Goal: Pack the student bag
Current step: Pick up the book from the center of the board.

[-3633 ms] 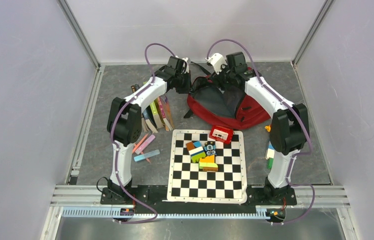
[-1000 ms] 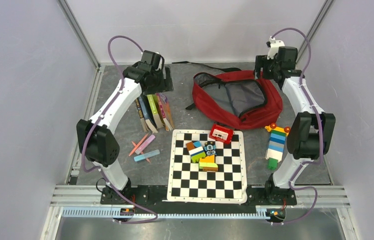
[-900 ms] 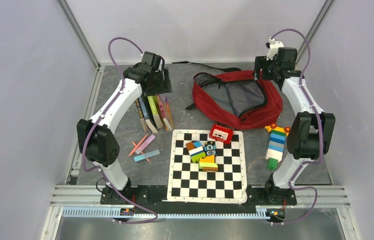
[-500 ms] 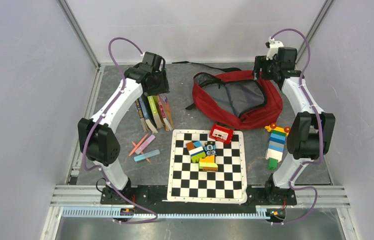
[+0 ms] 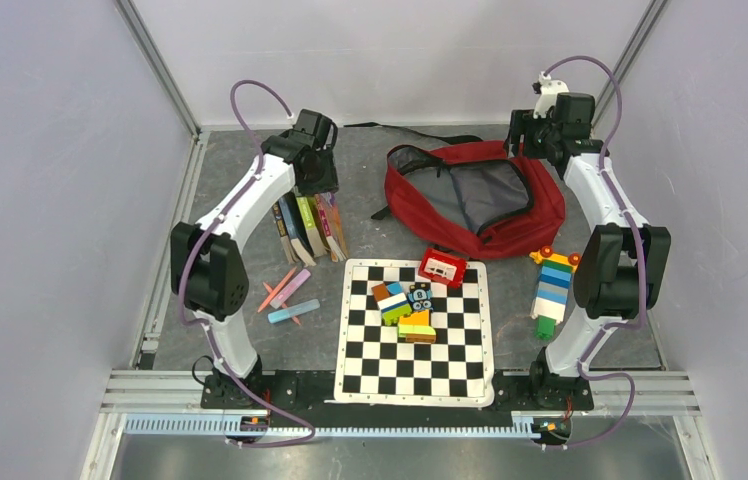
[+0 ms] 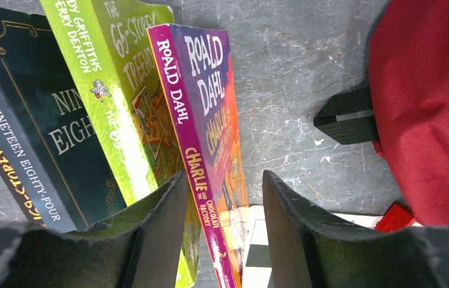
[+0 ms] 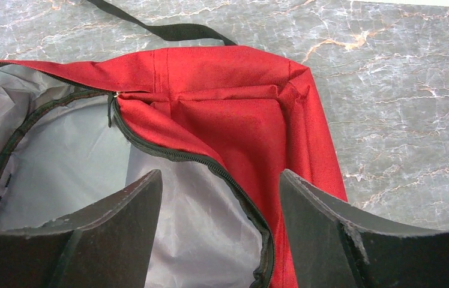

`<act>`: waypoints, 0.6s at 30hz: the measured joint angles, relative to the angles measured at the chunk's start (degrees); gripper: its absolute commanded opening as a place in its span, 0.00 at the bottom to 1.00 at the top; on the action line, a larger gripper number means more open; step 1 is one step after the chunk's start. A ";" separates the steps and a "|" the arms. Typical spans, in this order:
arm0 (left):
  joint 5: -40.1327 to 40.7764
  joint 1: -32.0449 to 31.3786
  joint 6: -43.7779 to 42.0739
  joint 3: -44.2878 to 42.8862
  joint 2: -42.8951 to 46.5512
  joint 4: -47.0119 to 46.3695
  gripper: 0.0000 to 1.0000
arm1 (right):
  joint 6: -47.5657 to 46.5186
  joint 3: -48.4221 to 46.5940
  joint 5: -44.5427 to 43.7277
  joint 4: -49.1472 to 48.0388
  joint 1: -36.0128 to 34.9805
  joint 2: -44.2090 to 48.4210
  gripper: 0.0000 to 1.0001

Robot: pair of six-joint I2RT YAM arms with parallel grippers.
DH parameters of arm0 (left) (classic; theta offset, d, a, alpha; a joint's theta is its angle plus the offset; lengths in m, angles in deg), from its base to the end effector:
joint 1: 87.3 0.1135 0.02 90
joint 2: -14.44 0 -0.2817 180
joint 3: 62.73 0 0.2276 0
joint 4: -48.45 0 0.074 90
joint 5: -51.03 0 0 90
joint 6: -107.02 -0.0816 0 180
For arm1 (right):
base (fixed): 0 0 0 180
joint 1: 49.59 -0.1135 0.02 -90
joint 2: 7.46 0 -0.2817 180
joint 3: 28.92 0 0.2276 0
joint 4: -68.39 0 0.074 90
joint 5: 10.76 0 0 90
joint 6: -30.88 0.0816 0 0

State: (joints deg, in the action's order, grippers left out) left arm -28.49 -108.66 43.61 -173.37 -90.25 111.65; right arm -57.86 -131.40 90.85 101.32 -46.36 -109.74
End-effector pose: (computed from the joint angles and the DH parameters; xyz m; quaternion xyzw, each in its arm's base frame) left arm 0.3791 -0.1323 0.2799 -0.0693 0.9533 -0.0340 0.2921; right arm 0.4372 -0.0082 0.3063 -0.0142 0.8744 0.0806 0.4782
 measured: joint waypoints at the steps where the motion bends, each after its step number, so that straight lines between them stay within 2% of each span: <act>1: 0.00 0.00 0.00 0.00 -0.28 0.02 0.53 | 0.02 -0.02 0.00 -0.02 0.00 0.00 0.76; 6: 0.09 0.02 -0.02 -0.04 -1.53 -0.11 0.48 | 0.02 -0.11 0.02 -0.02 0.00 -0.04 0.76; 18: -0.13 0.00 0.07 -0.31 -4.61 -0.17 0.48 | 0.00 -0.11 0.17 0.02 0.00 -0.96 0.75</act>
State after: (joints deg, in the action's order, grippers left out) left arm -28.62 -108.66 43.68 -173.68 -94.86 111.48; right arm -57.86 -131.51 91.03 101.35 -46.36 -110.70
